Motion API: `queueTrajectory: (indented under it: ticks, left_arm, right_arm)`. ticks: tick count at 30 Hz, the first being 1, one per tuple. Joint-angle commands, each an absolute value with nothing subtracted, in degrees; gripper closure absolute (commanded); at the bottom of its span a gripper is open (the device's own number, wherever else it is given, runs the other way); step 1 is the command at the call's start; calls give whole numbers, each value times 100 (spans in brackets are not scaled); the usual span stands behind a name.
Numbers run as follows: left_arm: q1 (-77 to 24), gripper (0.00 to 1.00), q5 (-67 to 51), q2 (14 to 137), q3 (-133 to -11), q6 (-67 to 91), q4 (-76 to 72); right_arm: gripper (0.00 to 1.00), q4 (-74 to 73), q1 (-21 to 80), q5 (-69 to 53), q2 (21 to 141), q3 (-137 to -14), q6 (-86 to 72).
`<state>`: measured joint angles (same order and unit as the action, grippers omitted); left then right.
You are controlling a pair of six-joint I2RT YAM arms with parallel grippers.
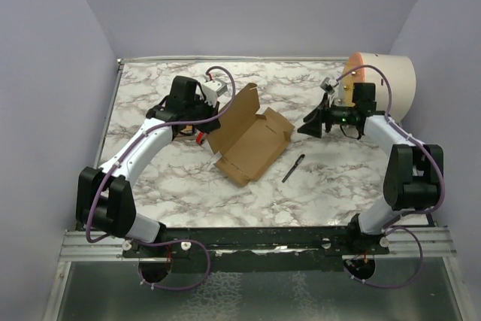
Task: Fold the paper box
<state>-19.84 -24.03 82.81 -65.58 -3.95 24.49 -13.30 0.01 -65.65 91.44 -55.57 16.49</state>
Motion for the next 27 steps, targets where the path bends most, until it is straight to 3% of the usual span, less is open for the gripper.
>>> queueTrajectory:
  ticks: [1,2,4,10,27]
  left_arm:
    - [-1952,100,-2498,8223,-6753,-794,2510]
    - [-1958,100,-2493,8206,-6759,-838,2509]
    - [-1954,100,-2498,8168,-6776,-895,2505]
    - [-1962,100,-2548,8038,-6711,-1016,2421]
    - [-1973,100,-2730,7572,-6441,-1284,2261]
  right_arm:
    - [28,-1923,-96,-6362,9683,-6260,2349]
    - [26,-2076,-97,-6370,9888,-6462,2428]
    - [1,-2347,-85,-6320,10266,-6848,2524]
    - [1,-2729,123,-6001,10864,-7405,2630]
    - [3,-2368,421,-5836,11245,-7440,2372]
